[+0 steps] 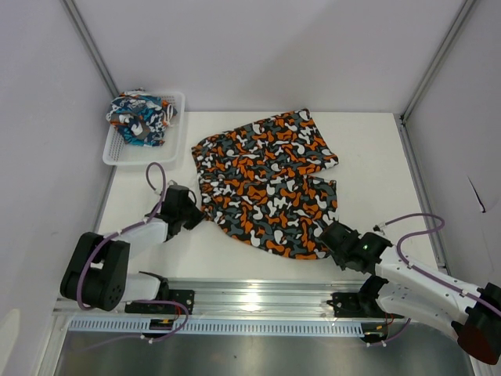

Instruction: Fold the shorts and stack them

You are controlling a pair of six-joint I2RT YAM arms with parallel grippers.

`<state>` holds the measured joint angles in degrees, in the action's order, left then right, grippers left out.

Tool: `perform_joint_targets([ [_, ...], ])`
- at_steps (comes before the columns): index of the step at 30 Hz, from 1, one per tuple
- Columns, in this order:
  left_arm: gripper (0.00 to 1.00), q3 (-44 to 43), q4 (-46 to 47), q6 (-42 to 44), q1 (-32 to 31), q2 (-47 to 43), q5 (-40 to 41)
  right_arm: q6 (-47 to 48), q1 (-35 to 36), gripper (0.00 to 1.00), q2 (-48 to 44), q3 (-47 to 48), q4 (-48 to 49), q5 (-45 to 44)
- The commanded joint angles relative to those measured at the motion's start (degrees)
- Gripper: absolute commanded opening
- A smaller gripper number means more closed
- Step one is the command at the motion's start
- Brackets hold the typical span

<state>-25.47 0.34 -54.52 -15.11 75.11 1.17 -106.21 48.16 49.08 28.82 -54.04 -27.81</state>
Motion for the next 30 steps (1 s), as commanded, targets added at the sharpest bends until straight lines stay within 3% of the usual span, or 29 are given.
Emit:
perform_joint_targets([
  [1,0.0,-1.8,-5.8,4.3,-0.2,-2.2,2.4,0.5,0.3,0.0,0.1,4.6,-5.7,-5.2],
  [9,0.0,-4.1,-14.8,9.3,-0.3,-11.8,-0.4,-1.2,0.3,0.0,-2.3,9.1,-17.0,-8.5],
  [19,0.02,-3.4,-17.7,12.9,-0.3,-14.6,-7.1,-2.3,0.3,0.0,-6.2,14.2,-25.7,-12.8],
  [25,0.11,-2.2,-19.1,15.1,-0.3,-19.3,-8.6,-1.8,0.3,0.0,-6.4,20.4,-30.7,-15.9],
  [30,0.0,-3.4,-20.7,16.6,-0.7,-20.3,-9.1,-1.7,0.3,0.0,-8.2,22.7,-32.9,-18.2],
])
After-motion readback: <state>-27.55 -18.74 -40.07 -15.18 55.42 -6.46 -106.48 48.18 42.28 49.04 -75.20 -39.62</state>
